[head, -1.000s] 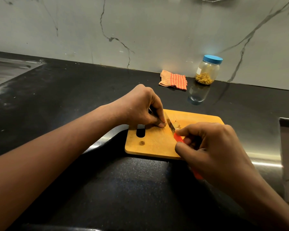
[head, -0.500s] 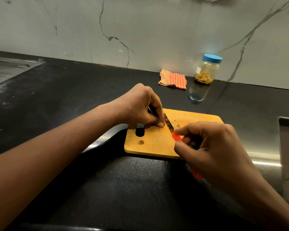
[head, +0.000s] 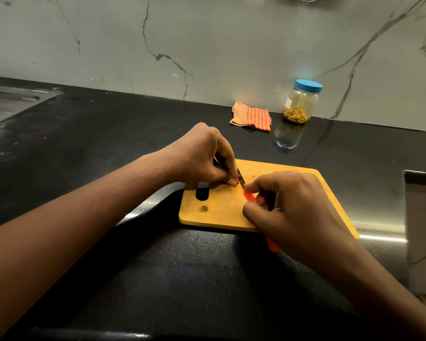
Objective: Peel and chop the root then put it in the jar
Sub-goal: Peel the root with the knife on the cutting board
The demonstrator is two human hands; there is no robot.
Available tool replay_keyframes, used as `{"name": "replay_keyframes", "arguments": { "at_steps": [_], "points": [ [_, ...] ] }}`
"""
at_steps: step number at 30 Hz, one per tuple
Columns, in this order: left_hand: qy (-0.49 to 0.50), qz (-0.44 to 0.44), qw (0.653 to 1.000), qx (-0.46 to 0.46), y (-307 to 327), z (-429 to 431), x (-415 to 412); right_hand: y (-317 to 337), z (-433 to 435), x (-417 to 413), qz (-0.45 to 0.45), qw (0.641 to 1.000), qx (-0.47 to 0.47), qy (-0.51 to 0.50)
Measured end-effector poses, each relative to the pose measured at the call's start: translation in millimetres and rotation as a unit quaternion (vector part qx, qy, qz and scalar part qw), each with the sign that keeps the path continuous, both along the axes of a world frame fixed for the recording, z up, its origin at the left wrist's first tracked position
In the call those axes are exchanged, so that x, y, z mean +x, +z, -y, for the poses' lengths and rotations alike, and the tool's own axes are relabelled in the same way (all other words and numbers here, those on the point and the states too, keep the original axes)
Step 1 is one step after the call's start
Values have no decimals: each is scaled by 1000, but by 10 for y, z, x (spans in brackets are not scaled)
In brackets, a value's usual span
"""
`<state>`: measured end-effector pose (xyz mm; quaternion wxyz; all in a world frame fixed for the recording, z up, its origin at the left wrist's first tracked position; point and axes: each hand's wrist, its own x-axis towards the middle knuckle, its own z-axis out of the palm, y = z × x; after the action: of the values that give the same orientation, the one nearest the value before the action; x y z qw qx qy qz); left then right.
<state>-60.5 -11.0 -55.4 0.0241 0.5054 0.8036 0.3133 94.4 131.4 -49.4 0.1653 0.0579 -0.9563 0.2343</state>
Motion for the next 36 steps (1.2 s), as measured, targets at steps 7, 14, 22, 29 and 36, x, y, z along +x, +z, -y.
{"name": "replay_keyframes", "arguments": {
  "at_steps": [7, 14, 22, 29, 36],
  "points": [
    [3, 2, 1000, -4, 7, -9, 12, -28, -27, 168, 13, 1000, -8, 5],
    [1, -10, 1000, -3, 2, 13, 15, 3, -5, -36, 34, 999, -23, 4],
    [-9, -21, 1000, 0, 6, 12, 17, -2, -14, -114, 50, 998, -26, 4],
    [-1, -3, 1000, -2, -6, 7, -13, 39, -90, 30, 65, 998, -13, 15],
    [-9, 14, 1000, -13, 7, 19, -42, 91, -183, 222, 63, 997, -27, 22]
  ]
}}
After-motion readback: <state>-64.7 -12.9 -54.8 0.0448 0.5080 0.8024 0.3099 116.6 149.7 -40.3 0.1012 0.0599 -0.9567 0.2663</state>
